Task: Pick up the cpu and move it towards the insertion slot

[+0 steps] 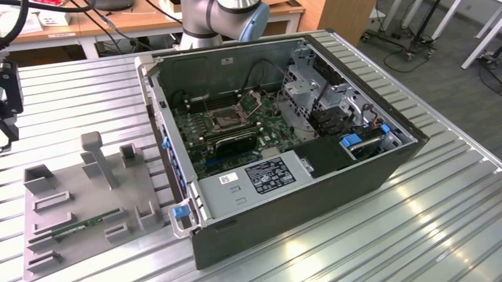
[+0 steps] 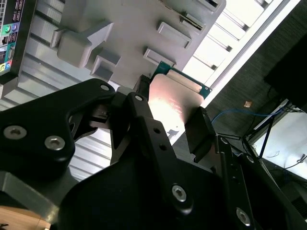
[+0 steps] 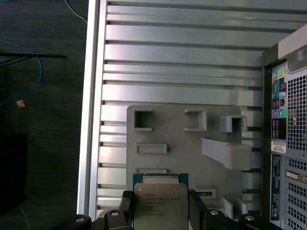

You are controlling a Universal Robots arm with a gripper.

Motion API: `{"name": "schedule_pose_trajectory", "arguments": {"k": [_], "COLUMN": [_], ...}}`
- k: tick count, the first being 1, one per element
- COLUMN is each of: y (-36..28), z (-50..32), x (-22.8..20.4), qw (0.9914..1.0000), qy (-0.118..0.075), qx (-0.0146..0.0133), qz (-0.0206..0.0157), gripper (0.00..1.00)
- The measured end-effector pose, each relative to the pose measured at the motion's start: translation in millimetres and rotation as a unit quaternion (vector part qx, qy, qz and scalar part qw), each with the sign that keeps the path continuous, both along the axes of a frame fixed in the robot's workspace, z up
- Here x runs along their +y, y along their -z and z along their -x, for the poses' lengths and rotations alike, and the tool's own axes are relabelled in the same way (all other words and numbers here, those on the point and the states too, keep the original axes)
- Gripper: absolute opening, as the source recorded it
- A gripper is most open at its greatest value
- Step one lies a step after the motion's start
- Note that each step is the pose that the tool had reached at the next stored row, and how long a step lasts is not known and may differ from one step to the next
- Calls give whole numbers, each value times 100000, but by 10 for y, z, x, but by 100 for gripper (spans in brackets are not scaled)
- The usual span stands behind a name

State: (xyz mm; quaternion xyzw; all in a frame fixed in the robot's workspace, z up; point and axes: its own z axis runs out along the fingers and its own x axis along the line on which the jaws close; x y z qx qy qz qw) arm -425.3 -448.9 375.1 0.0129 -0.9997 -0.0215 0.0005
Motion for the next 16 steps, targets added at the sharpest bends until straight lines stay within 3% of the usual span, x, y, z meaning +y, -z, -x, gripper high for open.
{"name": "schedule_pose_trajectory", "arguments": {"k": [16], "y": [0], "z": [-139], "x": [0], "qw": [100000], "qy": [2], "qx": [-3], "qz": [-3], "gripper": [54]}}
